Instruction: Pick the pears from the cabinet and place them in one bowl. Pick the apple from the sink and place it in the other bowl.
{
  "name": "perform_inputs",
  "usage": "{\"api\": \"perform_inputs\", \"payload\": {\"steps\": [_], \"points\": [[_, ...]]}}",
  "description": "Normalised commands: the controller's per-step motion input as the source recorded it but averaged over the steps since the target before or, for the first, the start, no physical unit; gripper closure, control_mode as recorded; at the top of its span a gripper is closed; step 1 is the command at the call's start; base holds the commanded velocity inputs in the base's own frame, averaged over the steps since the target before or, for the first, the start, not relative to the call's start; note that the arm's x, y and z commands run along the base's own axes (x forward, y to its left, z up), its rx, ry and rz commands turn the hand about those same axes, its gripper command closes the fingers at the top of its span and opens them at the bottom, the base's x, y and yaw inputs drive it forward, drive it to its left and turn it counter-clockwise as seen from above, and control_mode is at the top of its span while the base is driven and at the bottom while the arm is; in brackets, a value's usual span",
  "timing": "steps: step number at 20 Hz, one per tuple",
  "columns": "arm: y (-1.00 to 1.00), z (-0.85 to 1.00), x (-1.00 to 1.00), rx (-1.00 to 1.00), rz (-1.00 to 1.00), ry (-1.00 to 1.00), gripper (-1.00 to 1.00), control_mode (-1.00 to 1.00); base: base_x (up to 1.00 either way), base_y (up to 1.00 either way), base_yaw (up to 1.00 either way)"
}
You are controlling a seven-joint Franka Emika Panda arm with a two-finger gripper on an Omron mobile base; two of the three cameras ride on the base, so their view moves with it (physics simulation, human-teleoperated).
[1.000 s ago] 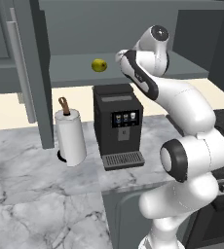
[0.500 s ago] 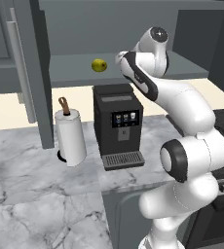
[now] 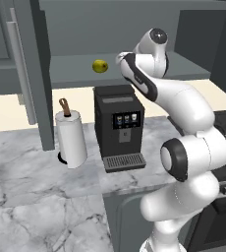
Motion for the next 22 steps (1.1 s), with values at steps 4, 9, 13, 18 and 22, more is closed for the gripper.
{"api": "perform_inputs", "payload": {"steps": [4,9,13,18,22], "points": [[0.00,-0.04,0.16,0.00,0.00,0.00,-1.00,-1.00,0.00,0.00,0.00],[0.03,-0.06,0.15,0.00,0.00,0.00,-1.00,-1.00,0.00,0.00,0.00],[0.05,-0.07,0.09,0.00,0.00,0.00,1.00,-1.00,0.00,0.00,0.00],[0.04,-0.07,0.02,0.00,0.00,-0.02,1.00,-1.00,0.00,0.00,0.00],[0.04,-0.04,-0.26,0.00,0.00,-0.19,1.00,-1.00,0.00,0.00,0.00]]}}
